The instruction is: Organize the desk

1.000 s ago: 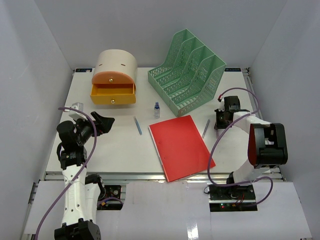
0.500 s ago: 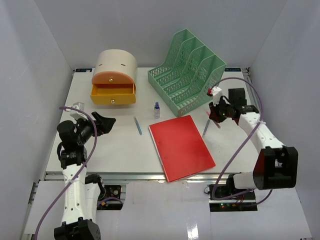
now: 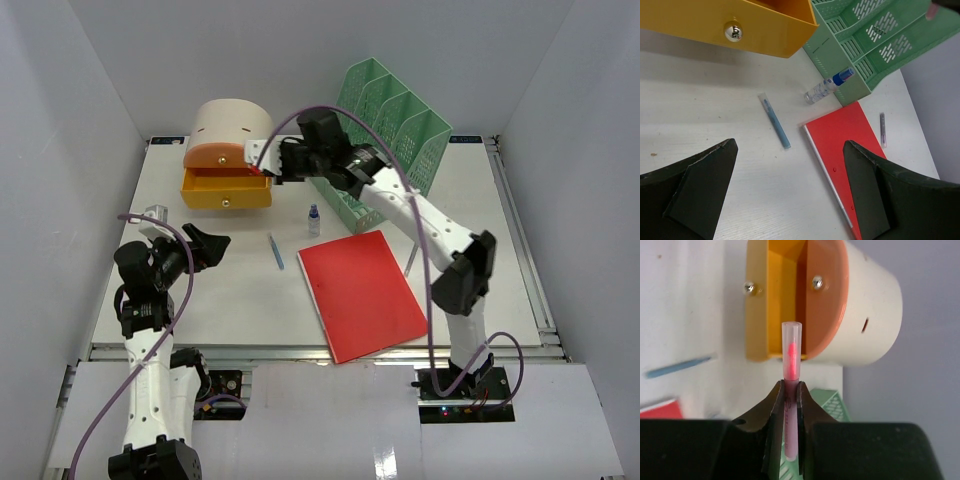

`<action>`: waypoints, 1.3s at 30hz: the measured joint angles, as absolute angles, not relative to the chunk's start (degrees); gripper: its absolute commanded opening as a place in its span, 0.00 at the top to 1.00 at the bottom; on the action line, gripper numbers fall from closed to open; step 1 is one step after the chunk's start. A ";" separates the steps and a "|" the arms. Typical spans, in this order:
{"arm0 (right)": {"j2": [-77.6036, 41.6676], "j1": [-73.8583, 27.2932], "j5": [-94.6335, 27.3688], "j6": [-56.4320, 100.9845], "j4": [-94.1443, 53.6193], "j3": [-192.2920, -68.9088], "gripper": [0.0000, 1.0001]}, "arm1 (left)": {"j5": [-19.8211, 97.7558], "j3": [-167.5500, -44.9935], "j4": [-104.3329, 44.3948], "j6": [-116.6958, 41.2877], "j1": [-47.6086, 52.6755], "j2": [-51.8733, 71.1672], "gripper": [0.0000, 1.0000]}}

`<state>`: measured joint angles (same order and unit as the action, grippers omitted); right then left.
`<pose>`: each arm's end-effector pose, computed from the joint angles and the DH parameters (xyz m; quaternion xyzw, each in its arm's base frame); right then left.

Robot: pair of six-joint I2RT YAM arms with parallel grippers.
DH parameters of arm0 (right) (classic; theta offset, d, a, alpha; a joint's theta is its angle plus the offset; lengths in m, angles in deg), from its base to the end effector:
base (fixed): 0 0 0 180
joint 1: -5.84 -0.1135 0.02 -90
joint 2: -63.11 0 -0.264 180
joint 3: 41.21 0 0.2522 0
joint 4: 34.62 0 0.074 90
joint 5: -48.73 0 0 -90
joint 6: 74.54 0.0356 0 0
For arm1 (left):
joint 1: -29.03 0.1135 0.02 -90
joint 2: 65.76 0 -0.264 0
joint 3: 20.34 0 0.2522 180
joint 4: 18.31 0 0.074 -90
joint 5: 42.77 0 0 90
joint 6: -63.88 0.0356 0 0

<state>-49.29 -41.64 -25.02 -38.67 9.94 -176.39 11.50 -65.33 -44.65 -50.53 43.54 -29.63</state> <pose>0.2992 0.3410 0.4151 -0.6853 0.4566 0.0846 0.5610 0.1544 0.0185 0.2771 -0.0846 0.7841 -0.2950 0.5395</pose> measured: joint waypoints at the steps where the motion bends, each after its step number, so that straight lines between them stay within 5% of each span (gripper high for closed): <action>1: -53.52 -42.69 -26.10 -38.89 8.92 -181.86 0.92 | 11.81 -65.33 -44.78 -50.53 43.54 -29.74 0.02; 10: -63.43 -48.73 -33.94 -35.85 -9.13 -179.03 0.92 | 13.60 -65.33 -45.48 -50.54 43.54 -30.21 0.02; 21: -71.32 -48.52 -39.70 -35.09 -24.13 -182.60 0.43 | 10.69 -65.30 -44.84 -50.64 43.54 -27.04 0.02; 29: -68.75 -47.86 -40.31 -33.15 -23.48 -179.54 0.18 | 8.13 -64.69 -44.01 -51.38 41.05 -25.99 0.08; 34: -53.05 -45.71 -28.53 -30.99 -6.58 -168.67 0.15 | 9.96 -64.29 -43.42 -54.47 32.73 -23.22 0.21; 39: -22.35 -36.25 -13.65 -30.71 2.89 -147.47 0.16 | 21.43 -61.38 -42.36 -61.10 14.52 -17.58 0.20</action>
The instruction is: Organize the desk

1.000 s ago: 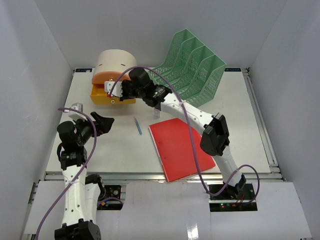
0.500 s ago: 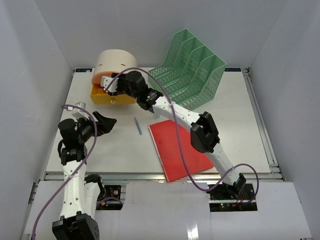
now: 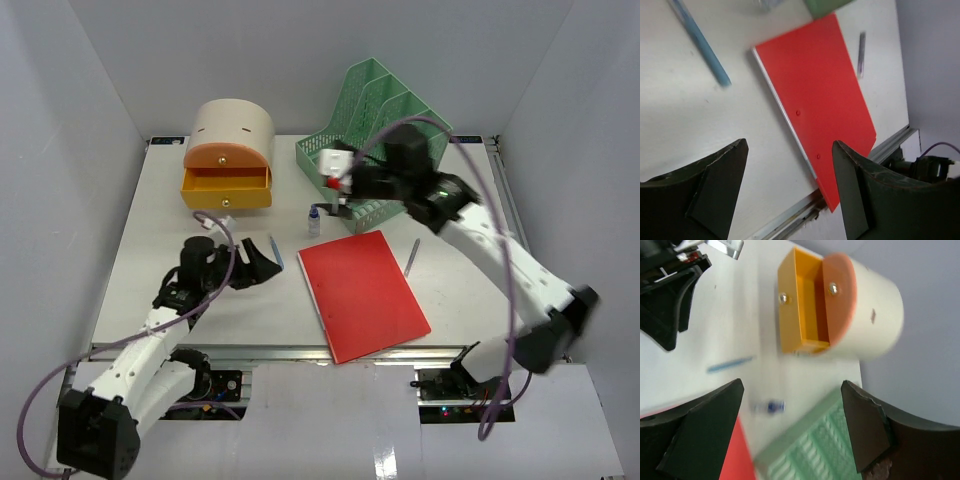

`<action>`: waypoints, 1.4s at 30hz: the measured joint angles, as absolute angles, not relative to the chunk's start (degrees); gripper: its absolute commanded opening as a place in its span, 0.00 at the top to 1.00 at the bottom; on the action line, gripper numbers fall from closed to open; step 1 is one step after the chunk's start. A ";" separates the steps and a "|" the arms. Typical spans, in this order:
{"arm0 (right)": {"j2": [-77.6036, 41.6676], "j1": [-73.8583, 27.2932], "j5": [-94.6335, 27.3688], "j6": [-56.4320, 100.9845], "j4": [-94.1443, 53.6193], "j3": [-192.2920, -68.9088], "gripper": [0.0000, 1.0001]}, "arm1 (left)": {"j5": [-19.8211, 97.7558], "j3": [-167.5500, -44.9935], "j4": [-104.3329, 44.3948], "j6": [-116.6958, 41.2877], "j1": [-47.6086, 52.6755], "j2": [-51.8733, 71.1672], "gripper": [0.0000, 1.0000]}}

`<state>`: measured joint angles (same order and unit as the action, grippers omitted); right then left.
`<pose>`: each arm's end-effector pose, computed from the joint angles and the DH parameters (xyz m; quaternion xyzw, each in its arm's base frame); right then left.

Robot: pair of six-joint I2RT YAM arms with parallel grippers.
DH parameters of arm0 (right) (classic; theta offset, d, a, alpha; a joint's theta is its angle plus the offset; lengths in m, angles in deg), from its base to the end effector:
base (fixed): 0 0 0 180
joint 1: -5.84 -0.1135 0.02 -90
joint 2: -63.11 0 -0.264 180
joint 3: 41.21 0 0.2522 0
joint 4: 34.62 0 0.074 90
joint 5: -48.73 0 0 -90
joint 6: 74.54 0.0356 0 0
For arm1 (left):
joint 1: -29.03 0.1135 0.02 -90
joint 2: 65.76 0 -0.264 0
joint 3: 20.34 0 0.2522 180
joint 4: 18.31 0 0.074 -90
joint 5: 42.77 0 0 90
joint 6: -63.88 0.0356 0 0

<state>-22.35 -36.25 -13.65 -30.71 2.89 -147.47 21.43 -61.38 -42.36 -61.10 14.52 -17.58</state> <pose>0.2382 0.2374 0.4359 -0.6448 0.4600 0.1708 0.5861 0.1752 -0.0613 0.2240 -0.0430 0.8551 -0.3770 0.3532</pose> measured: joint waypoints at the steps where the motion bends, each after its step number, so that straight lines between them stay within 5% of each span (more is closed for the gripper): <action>1: -15.99 -33.17 -11.07 -30.41 3.88 -142.96 0.17 | 24.73 -61.05 -42.36 -62.45 10.45 -16.00 0.18; 6: 4.00 -16.59 -0.86 -26.07 7.48 -121.54 0.16 | 42.10 -63.24 -43.00 -68.70 -2.16 -4.90 0.15; 14: 12.38 -3.55 9.70 -19.18 6.77 -95.79 0.18 | 62.66 -75.06 -44.87 -72.51 -4.93 11.52 0.19; 19: 12.09 4.40 15.29 -18.80 4.56 -94.56 0.18 | 68.46 -80.57 -45.11 -73.22 -5.21 17.85 0.27; 42: 20.02 7.34 16.51 -19.17 2.98 -94.36 0.17 | 77.23 -90.64 -51.72 -74.34 -5.60 34.29 0.59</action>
<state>20.02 7.34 16.51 -19.17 2.98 -94.36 77.23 -90.64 -51.72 -74.34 -5.60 34.29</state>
